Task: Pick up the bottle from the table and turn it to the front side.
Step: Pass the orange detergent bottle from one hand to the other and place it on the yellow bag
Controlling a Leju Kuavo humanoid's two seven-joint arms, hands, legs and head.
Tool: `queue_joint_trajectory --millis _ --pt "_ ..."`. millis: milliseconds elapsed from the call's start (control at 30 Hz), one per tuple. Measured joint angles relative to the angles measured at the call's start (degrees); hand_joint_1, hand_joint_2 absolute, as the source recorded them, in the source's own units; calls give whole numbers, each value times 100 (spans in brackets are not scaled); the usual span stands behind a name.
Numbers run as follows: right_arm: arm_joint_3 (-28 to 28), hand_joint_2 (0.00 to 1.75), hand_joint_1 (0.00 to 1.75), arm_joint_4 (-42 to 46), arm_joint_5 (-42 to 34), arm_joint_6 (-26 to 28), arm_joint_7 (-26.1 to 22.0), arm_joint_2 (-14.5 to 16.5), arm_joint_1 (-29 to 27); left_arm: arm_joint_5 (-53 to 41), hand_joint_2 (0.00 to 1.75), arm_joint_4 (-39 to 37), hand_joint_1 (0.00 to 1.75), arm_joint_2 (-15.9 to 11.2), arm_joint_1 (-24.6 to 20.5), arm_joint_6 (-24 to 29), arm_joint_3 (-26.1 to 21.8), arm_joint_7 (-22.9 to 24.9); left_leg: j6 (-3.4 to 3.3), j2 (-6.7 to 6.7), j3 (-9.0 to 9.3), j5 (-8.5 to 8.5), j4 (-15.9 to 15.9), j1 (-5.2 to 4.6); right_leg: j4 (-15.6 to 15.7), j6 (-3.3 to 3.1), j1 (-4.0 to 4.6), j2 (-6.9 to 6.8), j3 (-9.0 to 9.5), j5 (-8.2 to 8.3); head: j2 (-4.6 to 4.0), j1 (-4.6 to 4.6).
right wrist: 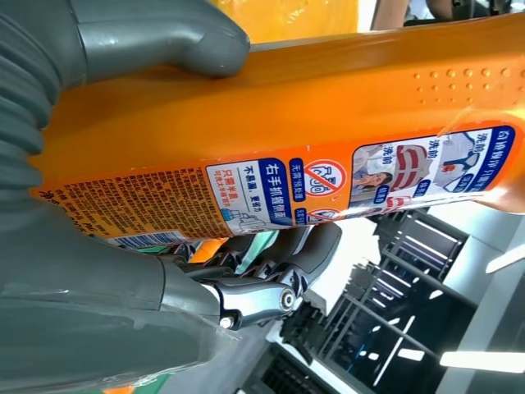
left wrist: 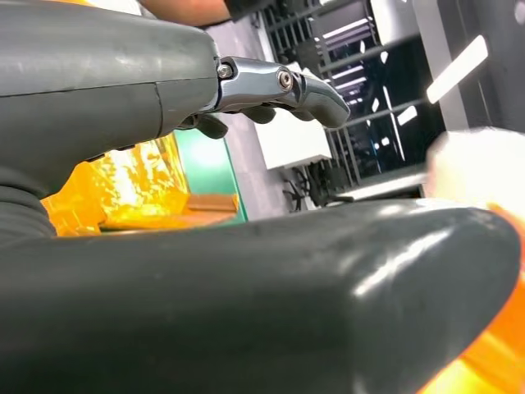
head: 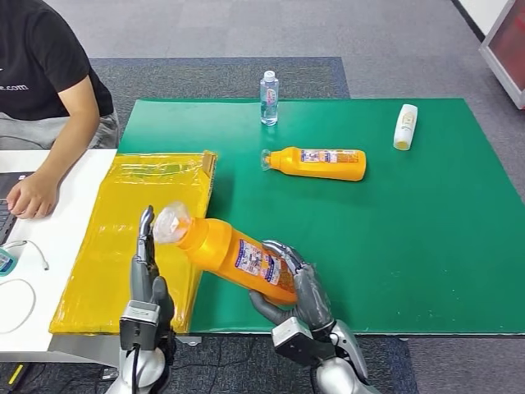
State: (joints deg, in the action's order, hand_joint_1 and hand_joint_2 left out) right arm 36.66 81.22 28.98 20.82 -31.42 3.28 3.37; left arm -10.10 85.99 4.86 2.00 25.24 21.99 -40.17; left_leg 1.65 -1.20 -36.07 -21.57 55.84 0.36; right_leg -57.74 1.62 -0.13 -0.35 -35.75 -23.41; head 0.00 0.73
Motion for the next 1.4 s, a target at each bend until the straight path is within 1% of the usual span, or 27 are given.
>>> queue_joint_trajectory --millis 167,400,800,1100,1400 --pt "101 175 175 67 117 -43 51 -68 37 -11 0 62 0 -12 -90 69 -86 -2 0 0 0 0 0 0 0 0 0 0 0 0 0 0" --pt "187 175 175 -25 194 -55 139 -105 123 -225 0 250 0 -65 -234 135 -21 -4 0 0 -1 0 0 0 0 0 0 0 0 0 0 -1" --pt "190 175 175 -293 145 -21 136 -103 320 -5 0 321 0 -81 -323 -525 79 -5 0 0 -2 0 0 0 0 0 0 0 -1 0 0 0" --pt "190 175 175 -289 116 -38 142 -103 448 193 0 236 0 1 -478 -787 72 -5 0 0 -4 0 0 0 0 1 0 -1 -1 0 0 0" --pt "213 175 175 -163 92 -34 141 -103 489 223 0 31 0 71 -572 -866 50 -4 0 0 -5 0 0 0 0 1 0 0 -3 0 0 -1"
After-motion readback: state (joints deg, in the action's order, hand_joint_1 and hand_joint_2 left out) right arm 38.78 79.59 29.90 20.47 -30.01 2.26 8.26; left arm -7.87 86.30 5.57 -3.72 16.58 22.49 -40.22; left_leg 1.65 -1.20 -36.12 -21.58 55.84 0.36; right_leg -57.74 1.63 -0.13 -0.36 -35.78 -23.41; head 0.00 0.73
